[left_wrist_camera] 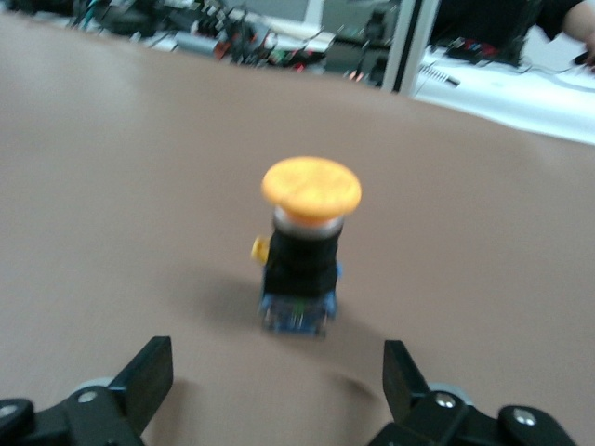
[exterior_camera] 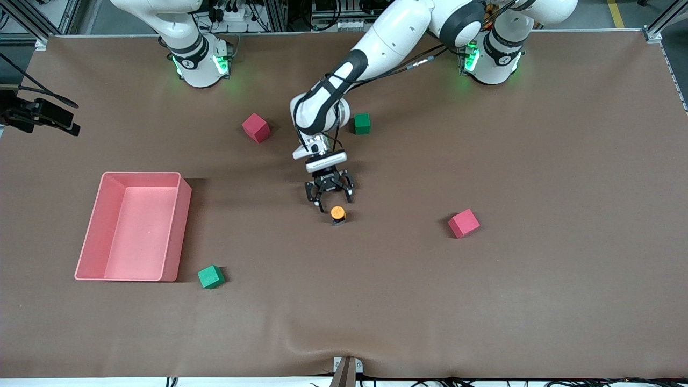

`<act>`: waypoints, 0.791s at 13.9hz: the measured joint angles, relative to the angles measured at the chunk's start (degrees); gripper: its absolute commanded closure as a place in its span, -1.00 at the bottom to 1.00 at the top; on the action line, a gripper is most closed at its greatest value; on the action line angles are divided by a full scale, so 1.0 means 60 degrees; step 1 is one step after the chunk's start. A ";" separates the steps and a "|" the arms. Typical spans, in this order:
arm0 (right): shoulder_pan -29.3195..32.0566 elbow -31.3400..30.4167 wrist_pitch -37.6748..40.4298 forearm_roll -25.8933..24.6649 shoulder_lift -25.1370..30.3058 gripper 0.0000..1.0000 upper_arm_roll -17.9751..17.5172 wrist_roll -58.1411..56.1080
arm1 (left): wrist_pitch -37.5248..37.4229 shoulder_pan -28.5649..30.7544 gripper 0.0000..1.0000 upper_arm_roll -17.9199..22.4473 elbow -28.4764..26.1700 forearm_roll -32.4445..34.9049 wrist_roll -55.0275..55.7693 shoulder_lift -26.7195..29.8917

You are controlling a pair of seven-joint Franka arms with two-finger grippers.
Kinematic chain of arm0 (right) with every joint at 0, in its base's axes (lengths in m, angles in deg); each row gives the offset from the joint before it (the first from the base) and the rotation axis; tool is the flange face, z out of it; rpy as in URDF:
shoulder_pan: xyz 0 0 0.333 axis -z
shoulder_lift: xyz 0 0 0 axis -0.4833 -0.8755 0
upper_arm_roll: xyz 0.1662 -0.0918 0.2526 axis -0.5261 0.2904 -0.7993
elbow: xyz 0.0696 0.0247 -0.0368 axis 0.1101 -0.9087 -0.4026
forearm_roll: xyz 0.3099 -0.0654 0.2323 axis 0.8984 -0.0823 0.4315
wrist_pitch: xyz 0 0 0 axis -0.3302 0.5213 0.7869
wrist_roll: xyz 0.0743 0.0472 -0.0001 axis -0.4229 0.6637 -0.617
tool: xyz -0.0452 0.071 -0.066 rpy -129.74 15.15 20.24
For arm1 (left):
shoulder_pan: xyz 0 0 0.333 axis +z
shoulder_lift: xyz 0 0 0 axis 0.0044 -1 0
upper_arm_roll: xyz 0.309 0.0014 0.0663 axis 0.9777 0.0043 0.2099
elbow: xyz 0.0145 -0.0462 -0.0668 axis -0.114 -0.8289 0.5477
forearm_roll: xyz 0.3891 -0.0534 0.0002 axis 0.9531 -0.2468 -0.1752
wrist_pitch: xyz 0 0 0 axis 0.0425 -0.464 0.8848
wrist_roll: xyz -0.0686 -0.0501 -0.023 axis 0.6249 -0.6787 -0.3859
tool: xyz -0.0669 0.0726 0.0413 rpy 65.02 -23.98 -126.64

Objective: Place and upright button with both arms

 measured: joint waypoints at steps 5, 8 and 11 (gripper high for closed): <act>0.0000 -0.0003 0.0004 0.0000 0.0000 -1.00 0.0000 0.0000 | -0.1069 -0.0236 -1.00 -0.0419 0.0314 -0.3194 -0.2613 0.1528; 0.0002 -0.0005 0.0005 0.0002 0.0000 -1.00 0.0005 0.0000 | -0.1155 0.0052 -1.00 -0.0304 0.0442 -0.5413 -0.4715 0.3137; 0.0004 -0.0010 0.0006 0.0002 0.0000 -1.00 0.0004 0.0000 | -0.1406 0.1183 -1.00 -0.0243 0.0460 -0.7334 -0.6990 0.5000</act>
